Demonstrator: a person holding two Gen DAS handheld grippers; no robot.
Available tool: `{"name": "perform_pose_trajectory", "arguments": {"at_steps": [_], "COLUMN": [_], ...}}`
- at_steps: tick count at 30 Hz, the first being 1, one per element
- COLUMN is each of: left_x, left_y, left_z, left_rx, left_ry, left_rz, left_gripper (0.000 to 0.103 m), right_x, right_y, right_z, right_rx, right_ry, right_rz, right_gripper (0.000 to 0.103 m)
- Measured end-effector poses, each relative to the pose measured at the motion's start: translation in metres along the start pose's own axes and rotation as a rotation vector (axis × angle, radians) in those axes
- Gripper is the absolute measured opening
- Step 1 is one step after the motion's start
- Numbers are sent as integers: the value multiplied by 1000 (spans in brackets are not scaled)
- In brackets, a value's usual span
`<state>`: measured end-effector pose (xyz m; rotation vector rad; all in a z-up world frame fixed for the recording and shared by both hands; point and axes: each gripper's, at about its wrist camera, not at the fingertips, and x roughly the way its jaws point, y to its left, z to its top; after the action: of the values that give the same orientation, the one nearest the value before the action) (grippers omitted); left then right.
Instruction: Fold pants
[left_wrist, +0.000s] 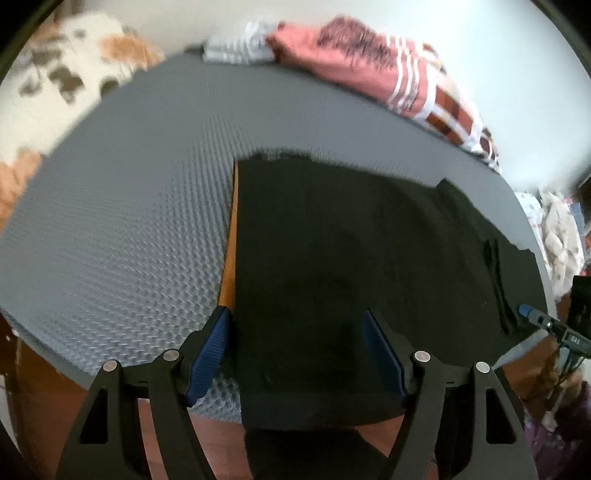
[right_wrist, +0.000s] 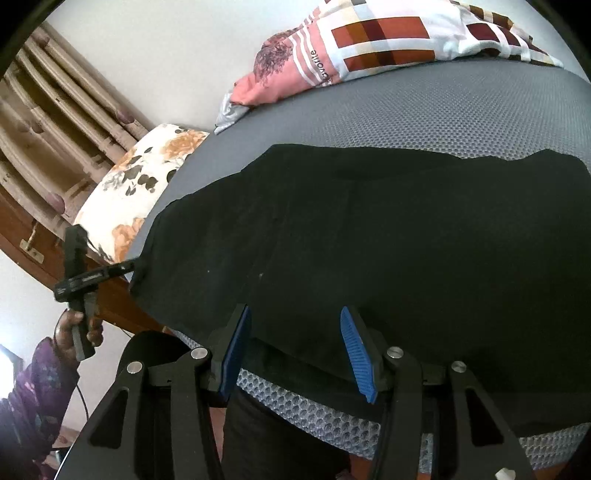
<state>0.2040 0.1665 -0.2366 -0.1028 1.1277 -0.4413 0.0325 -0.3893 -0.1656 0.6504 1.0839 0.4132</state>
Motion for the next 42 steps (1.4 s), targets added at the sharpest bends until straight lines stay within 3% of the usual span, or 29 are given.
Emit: {"name": "perform_pose_trajectory", "arguments": {"at_steps": [1, 4, 6, 9, 10, 13, 16, 18, 20, 22, 26, 29, 32, 34, 35, 37, 42], "left_x": [0, 3, 4, 1, -2, -10, -7, -6, -2, 5, 14, 16, 4, -12, -25, -41, -49], "left_y": [3, 22, 28, 17, 13, 15, 18, 19, 17, 13, 1, 2, 18, 33, 45, 57, 53], "left_z": [3, 14, 19, 22, 22, 22, 22, 26, 29, 31, 37, 42, 41, 35, 26, 9, -34], "left_rx": [-9, -99, -123, -59, -51, -67, -61, -51, -13, 47, 138, 111, 12, -81, -151, -234, -281], "left_ry": [-11, 4, 12, 19, 15, -7, 14, 17, 27, 49, 69, 66, 21, -16, -53, -81, -13], "left_rz": [-25, -52, -86, -46, -44, -57, -33, -12, 43, 56, 45, 34, 21, -32, -67, -62, -131], "left_gripper": [68, 33, 29, 25, 17, 14, 18, 32, 66, 73, 77, 77, 77, 77, 77, 77, 74], "right_x": [0, 1, 3, 3, 3, 2, 5, 8, 11, 12, 13, 9, 4, 2, 1, 1, 9], "right_y": [0, -3, -4, -3, -3, -3, 2, 6, 8, 8, 6, 8, 15, 22, 24, 24, 18], "right_z": [0, 1, 2, 2, 3, 5, 9, 11, 11, 10, 10, 11, 9, 10, 10, 10, 11], "right_rx": [9, 35, 49, 65, 74, 86, 83, 61, 55, 57, 67, 68, 47, 7, -3, -4, 42], "right_ry": [0, 2, 3, 0, 0, -5, -1, 9, 18, 22, 23, 2, -6, -6, -7, -8, 3], "right_rz": [1, 7, 8, 13, 18, 29, 51, 40, 44, 45, 48, 40, 56, 39, 35, 40, 68], "right_gripper": [49, 49, 50, 53, 54, 53, 54, 53, 54, 54, 54, 55, 55, 55, 55, 55, 55]}}
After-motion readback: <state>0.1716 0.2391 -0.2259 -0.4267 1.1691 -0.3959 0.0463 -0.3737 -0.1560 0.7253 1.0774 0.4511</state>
